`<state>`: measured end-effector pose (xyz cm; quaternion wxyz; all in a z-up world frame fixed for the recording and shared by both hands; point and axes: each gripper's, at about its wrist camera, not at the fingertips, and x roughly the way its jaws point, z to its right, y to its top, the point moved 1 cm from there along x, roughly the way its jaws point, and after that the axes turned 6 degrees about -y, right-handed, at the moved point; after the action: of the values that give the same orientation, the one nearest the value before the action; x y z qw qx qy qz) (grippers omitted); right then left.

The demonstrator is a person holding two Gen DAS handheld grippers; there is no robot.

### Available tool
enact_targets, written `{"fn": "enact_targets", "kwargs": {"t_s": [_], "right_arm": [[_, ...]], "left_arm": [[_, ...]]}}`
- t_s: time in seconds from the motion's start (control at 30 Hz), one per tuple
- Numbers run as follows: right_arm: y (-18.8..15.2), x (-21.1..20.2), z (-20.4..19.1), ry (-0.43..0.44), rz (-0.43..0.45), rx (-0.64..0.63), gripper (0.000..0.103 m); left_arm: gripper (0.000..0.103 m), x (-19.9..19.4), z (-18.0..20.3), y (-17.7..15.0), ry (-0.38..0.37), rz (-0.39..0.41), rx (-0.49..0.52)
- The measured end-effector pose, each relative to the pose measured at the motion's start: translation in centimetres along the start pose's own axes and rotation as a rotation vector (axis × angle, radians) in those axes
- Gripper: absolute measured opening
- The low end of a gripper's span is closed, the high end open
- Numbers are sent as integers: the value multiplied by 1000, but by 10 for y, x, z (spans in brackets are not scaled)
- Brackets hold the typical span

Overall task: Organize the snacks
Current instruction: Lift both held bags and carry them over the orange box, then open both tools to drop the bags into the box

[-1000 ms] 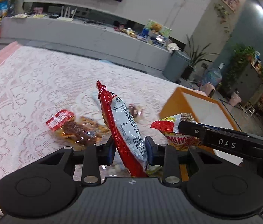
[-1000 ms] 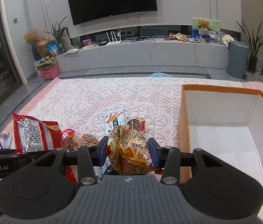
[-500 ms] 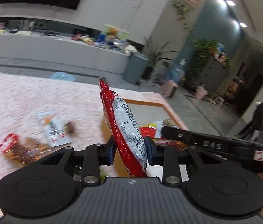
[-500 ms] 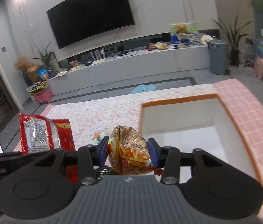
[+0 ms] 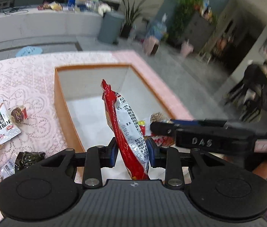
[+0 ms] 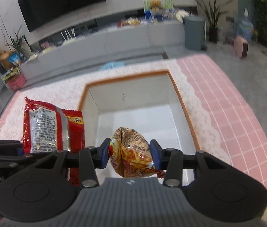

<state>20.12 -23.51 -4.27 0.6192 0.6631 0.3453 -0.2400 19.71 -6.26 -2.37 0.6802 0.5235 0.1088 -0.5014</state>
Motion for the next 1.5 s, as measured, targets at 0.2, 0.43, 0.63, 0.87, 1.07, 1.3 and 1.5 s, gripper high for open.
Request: {"fn": "enact_targets", "kwargs": {"t_s": [0.2, 0.43, 0.63, 0.87, 1.07, 1.3, 1.5], "right_arm": [[1, 37, 9, 6, -134, -38, 43], [-1, 67, 4, 18, -252, -119, 43], [-5, 82, -1, 29, -330, -158, 43], [-5, 99, -1, 22, -392, -169, 45], [-5, 101, -11, -16, -406, -206, 47], [-5, 88, -16, -35, -377, -233, 67], [-1, 65, -33, -78, -299, -315, 77]], "left_arm": [[35, 34, 2, 0, 59, -149, 57], [35, 63, 4, -5, 108, -304, 127], [35, 72, 1, -9, 117, -354, 140], [36, 70, 6, -12, 127, -359, 188], [47, 59, 8, -11, 124, -341, 221], [50, 35, 7, -8, 116, -299, 237], [50, 4, 10, -7, 109, -227, 235]]}}
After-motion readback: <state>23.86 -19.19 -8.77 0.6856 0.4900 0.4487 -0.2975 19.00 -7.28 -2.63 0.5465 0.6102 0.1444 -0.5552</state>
